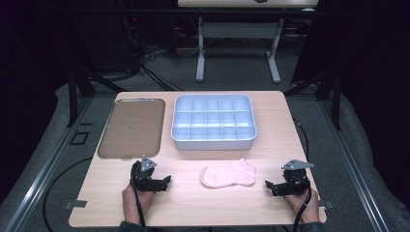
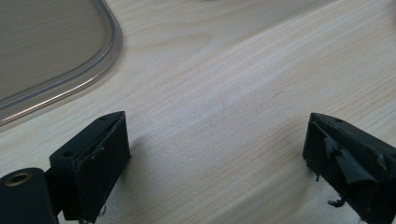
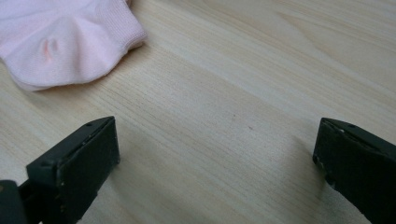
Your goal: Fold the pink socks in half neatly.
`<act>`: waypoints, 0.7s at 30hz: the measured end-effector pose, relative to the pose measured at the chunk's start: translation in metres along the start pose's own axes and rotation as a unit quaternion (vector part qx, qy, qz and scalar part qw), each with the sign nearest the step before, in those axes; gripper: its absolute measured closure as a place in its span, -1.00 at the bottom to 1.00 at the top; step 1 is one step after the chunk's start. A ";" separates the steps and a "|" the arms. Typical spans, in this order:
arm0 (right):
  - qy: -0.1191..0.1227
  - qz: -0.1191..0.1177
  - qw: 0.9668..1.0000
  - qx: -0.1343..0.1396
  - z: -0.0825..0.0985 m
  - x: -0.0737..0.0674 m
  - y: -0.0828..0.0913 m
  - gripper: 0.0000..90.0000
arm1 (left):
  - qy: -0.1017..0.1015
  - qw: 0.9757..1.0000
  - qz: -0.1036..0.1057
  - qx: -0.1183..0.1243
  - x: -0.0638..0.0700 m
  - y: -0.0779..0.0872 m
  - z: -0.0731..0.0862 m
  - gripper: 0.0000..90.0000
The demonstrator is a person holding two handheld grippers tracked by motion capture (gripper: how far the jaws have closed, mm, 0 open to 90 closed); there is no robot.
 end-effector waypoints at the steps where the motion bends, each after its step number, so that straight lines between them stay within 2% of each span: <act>1: 0.000 0.000 1.000 0.000 0.000 0.000 0.000 -1.00 | 0.000 1.000 0.000 0.000 0.000 0.000 0.000 -0.84; 17: -0.002 -0.004 1.000 0.000 -0.002 0.000 0.000 -0.98 | 0.001 1.000 -0.001 0.001 0.000 0.000 0.000 -0.84; 21: -0.009 -0.008 1.000 -0.002 -0.003 0.001 0.002 -0.99 | 0.001 1.000 -0.001 0.001 0.000 0.000 0.000 -0.84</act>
Point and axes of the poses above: each handheld gripper's, and its own axes: y roughly backward along the jaws, z roughly out of its underside, x roughly to its right, the point moved 1 cm from there along -y, roughly forward along the jaws, and after that the axes turned 8 degrees about y, right-handed, at the moved point
